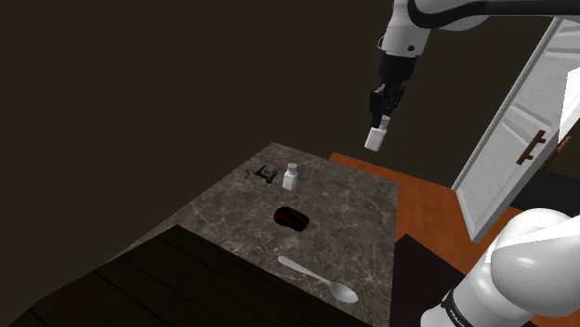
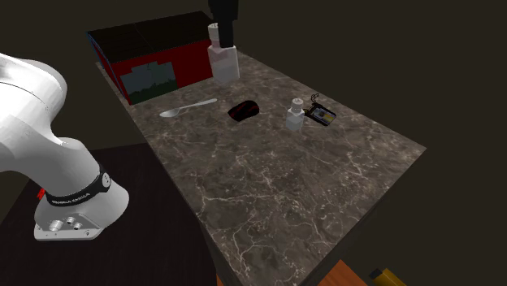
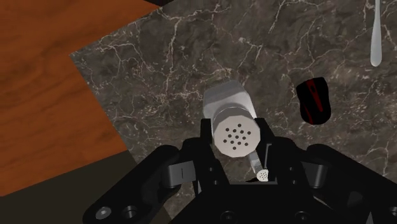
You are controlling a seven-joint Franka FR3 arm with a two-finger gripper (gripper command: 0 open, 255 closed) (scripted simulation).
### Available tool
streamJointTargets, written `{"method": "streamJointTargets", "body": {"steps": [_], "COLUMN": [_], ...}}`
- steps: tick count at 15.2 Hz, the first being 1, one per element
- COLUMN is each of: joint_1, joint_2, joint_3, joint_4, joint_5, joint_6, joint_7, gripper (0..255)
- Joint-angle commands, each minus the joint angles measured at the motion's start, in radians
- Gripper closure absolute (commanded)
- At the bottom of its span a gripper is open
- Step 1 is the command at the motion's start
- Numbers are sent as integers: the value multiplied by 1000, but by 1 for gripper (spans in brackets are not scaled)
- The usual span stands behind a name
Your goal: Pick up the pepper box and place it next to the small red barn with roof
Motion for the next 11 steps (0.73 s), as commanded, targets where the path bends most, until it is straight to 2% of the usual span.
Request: {"method": "streamJointTargets", "body": {"steps": [1,6,11], "joint_1": [0,0,39], "joint_2": [6,21,21], "joint_3": [0,1,95], "joint_4": [32,109,111], "joint_5": [0,1,48], "joint_6": [-27,-87,-94], "joint_7": [-2,-4,119], "gripper": [255,255,255]}}
